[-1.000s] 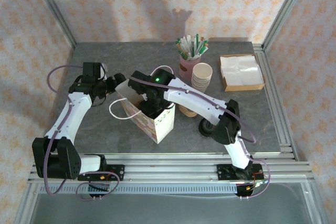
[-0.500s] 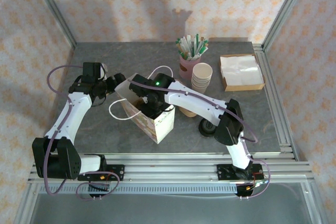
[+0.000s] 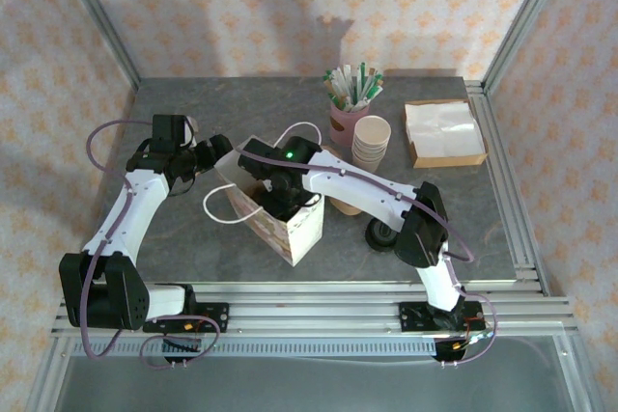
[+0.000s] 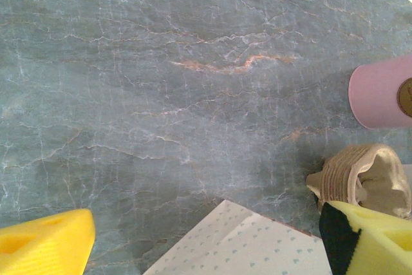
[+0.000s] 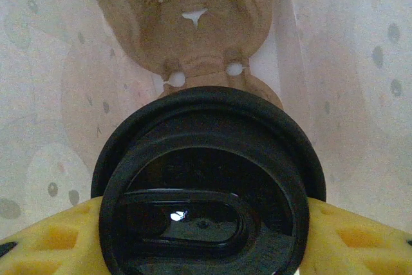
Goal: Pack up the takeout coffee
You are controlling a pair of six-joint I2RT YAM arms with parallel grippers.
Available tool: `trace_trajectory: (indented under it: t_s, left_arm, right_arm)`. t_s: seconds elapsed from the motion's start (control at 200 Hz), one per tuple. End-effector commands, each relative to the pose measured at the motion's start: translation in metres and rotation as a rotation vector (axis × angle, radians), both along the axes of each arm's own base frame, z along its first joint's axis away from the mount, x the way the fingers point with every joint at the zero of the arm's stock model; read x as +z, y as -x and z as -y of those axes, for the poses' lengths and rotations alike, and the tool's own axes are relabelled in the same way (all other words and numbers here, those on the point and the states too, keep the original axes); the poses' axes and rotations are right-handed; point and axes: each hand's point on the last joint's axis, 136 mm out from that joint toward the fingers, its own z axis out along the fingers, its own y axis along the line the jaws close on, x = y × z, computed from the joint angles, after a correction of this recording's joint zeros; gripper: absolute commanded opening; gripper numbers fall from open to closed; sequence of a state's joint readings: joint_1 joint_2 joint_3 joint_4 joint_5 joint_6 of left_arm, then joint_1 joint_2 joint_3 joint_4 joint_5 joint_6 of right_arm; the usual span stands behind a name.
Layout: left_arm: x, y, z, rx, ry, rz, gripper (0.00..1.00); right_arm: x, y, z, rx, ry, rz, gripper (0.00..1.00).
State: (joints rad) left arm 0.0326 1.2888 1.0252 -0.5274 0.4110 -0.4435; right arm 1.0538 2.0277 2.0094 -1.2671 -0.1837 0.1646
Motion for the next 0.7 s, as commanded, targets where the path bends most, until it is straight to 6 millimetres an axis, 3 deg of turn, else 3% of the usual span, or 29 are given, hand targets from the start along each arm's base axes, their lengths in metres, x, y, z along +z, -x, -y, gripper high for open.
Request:
trace_trajectory:
  t_s: [0.0,0.2,0.385,0.495,0.691]
  left_arm:
    - [0.005,0.004,-0.001,-0.003,-0.006,0.012,0.92]
    - [0.006,0.004,-0.001,-0.007,-0.004,0.018,0.92]
    - [0.021,0.002,0.002,-0.024,0.004,0.075,0.93]
    - [0.038,-0.001,0.003,-0.023,0.008,0.128,0.97]
    - [0.088,0.001,-0.002,-0.010,-0.028,0.235,1.00]
  right_arm:
    - [-0.005,0.007,0.016,-0.005,0.093,-0.024,0.55]
    - [-0.018,0.010,0.015,-0.002,0.105,-0.051,0.56]
    - [-0.036,0.014,0.018,0.000,0.141,-0.088,0.55]
    - [-0.042,0.016,0.019,0.008,0.153,-0.103,0.55]
    - [-0.047,0.020,0.024,0.014,0.179,-0.118,0.55]
